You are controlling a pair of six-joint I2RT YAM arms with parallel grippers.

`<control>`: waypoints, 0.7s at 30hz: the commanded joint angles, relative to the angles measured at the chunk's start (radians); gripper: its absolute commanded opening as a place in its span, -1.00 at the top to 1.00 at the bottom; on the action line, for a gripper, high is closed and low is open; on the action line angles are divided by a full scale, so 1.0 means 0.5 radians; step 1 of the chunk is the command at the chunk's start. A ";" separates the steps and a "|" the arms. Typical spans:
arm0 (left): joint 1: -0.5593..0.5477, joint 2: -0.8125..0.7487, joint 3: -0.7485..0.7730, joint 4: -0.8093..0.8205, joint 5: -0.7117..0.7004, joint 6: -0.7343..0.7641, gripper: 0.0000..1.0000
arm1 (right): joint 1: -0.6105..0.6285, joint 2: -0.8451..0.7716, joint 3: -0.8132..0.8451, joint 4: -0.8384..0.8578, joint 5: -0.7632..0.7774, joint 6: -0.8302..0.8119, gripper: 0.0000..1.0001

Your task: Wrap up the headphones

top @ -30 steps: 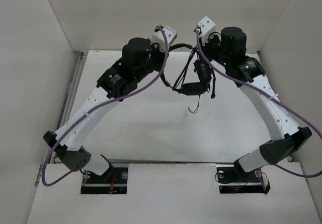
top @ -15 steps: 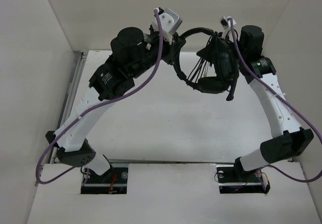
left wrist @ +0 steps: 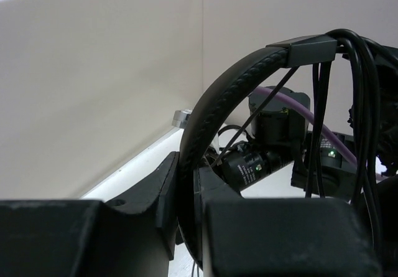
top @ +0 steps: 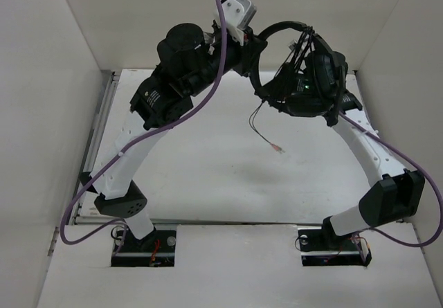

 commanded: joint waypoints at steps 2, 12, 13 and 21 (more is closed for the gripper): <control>-0.006 -0.027 0.223 0.292 0.023 -0.125 0.94 | 0.056 0.045 0.009 0.208 -0.091 0.075 0.54; 0.046 0.010 0.328 0.344 -0.088 -0.104 0.94 | 0.258 0.214 0.080 0.235 -0.168 0.099 0.49; 0.055 0.007 0.325 0.344 -0.091 -0.104 0.94 | 0.274 0.226 0.077 0.248 -0.180 0.117 0.48; 0.150 -0.006 0.328 0.378 -0.170 -0.089 0.94 | 0.344 0.284 0.028 0.389 -0.226 0.265 0.46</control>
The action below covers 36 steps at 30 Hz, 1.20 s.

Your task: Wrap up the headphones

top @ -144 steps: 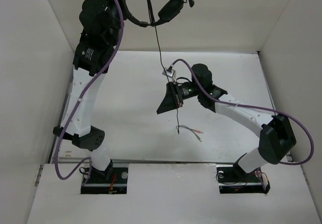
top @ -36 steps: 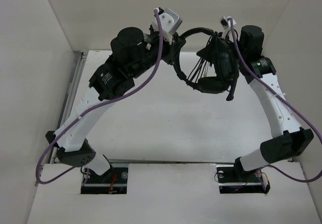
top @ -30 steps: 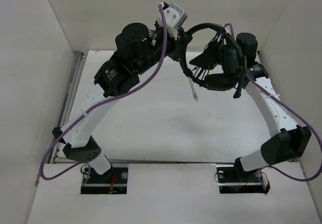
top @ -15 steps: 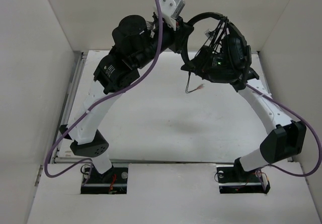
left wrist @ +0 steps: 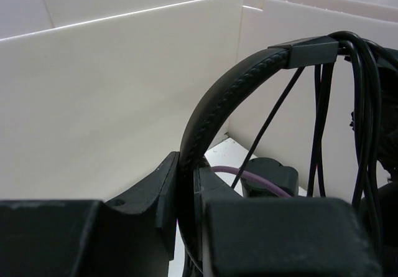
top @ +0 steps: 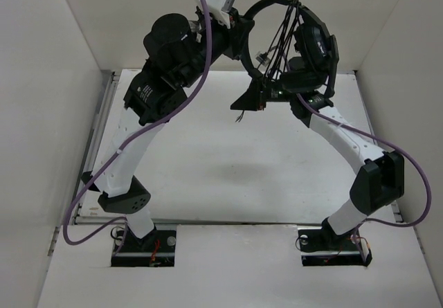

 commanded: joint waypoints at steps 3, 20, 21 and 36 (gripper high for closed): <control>0.090 -0.088 0.109 0.355 -0.078 -0.074 0.94 | 0.029 0.037 -0.027 0.225 -0.079 0.151 0.44; 0.311 -0.085 0.087 0.408 -0.225 -0.108 0.94 | 0.075 0.135 -0.031 0.443 -0.119 0.338 0.72; 0.324 -0.085 0.081 0.417 -0.256 -0.108 0.94 | 0.081 0.135 -0.037 0.440 -0.119 0.338 0.79; 0.538 -0.039 -0.106 0.497 -0.729 -0.179 0.95 | 0.348 0.059 0.306 -0.758 0.656 -0.820 0.99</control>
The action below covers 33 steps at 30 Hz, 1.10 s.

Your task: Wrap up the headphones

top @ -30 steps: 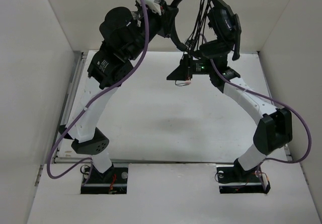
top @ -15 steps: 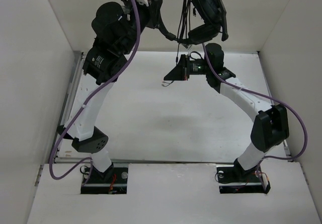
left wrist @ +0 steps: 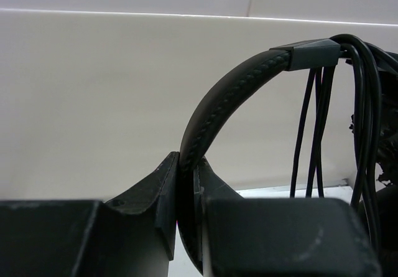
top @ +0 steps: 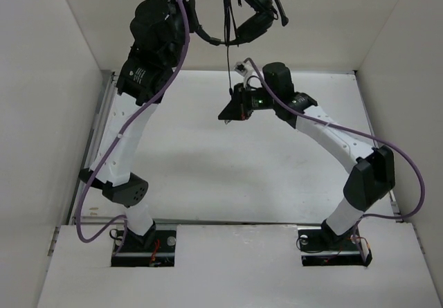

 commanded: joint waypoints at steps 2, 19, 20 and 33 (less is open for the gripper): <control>0.038 -0.042 0.023 0.352 -0.190 -0.080 0.95 | 0.176 -0.069 0.288 -0.565 0.503 -0.684 0.99; 0.130 -0.244 -0.869 0.704 -0.377 0.349 0.96 | 0.640 -0.121 0.656 -0.882 2.184 -2.307 0.90; 0.130 -0.266 -0.918 0.708 -0.378 0.365 0.96 | 0.640 -0.118 0.663 -0.870 2.246 -2.387 0.89; 0.035 -0.349 -1.269 0.291 -0.304 0.460 0.95 | 0.649 -0.056 0.696 -0.487 2.670 -3.059 0.90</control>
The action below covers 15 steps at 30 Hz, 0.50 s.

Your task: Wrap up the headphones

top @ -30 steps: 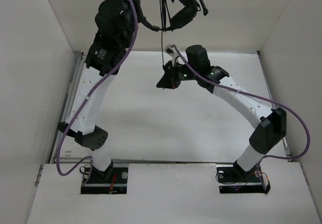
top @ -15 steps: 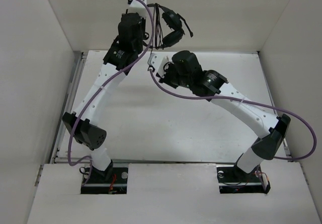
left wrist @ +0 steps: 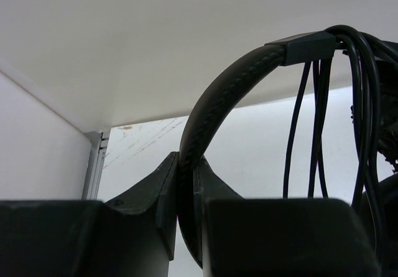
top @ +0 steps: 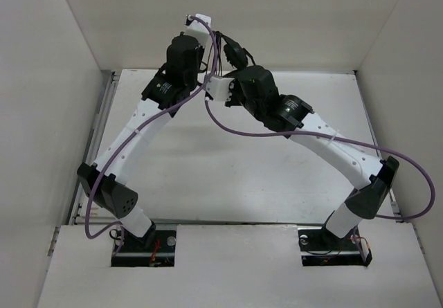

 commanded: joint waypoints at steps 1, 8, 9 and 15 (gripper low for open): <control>-0.029 -0.097 -0.022 -0.066 0.042 -0.014 0.95 | 0.021 0.015 0.107 0.274 0.176 -0.233 0.90; -0.081 -0.069 -0.086 -0.327 0.144 -0.051 0.95 | 0.036 0.027 0.165 0.304 0.163 -0.258 0.91; -0.090 -0.069 -0.089 -0.352 0.159 -0.063 0.95 | 0.036 0.030 0.165 0.317 0.163 -0.264 0.92; -0.118 -0.060 -0.031 -0.505 0.340 -0.146 0.95 | -0.013 0.027 0.082 0.369 0.093 -0.231 0.92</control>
